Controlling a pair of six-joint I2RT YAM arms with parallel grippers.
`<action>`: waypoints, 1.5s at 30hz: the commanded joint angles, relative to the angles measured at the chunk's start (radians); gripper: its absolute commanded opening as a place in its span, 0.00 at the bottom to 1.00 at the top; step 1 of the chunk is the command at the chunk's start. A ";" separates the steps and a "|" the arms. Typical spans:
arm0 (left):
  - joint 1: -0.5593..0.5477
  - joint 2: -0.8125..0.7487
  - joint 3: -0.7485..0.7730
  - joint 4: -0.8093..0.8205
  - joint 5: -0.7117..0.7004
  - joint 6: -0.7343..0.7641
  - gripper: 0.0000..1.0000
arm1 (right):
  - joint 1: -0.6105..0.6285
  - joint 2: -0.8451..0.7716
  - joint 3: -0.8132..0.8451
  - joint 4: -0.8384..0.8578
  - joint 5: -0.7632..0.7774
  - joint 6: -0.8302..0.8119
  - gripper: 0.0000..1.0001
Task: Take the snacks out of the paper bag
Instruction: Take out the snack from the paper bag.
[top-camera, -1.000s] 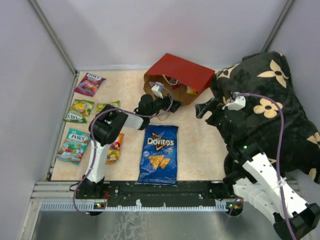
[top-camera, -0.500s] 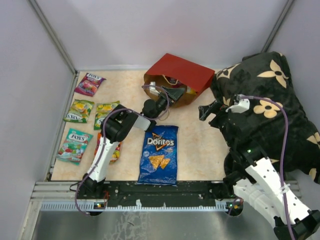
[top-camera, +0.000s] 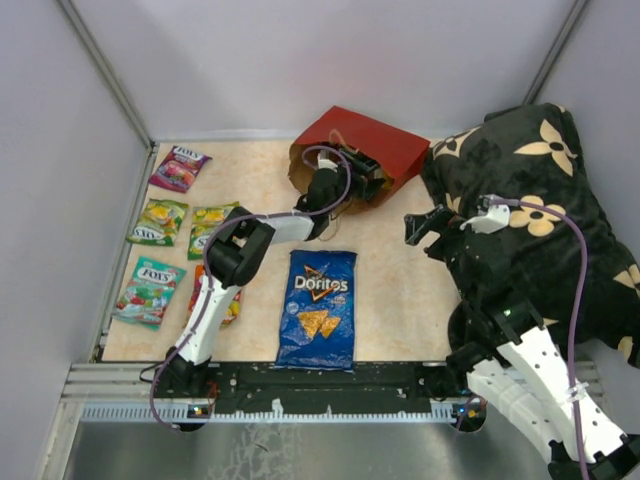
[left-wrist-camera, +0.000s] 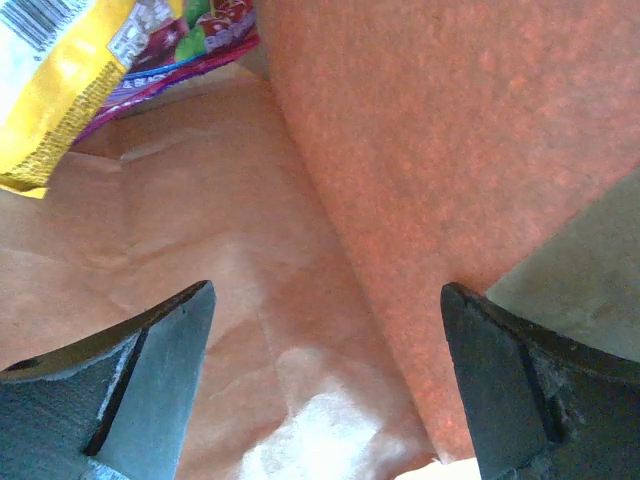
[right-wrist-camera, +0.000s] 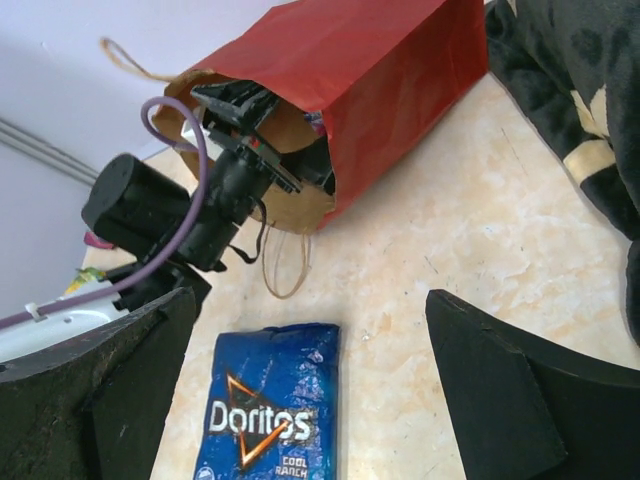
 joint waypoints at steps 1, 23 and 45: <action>0.007 -0.007 0.082 -0.327 -0.021 0.009 1.00 | -0.009 -0.034 0.031 -0.014 0.032 -0.007 0.99; 0.024 0.199 0.416 -0.651 -0.282 0.268 1.00 | -0.009 -0.052 0.010 -0.029 0.021 0.007 0.99; 0.020 0.361 0.643 -0.778 -0.304 0.440 0.67 | -0.009 0.009 0.006 0.030 -0.026 0.012 0.99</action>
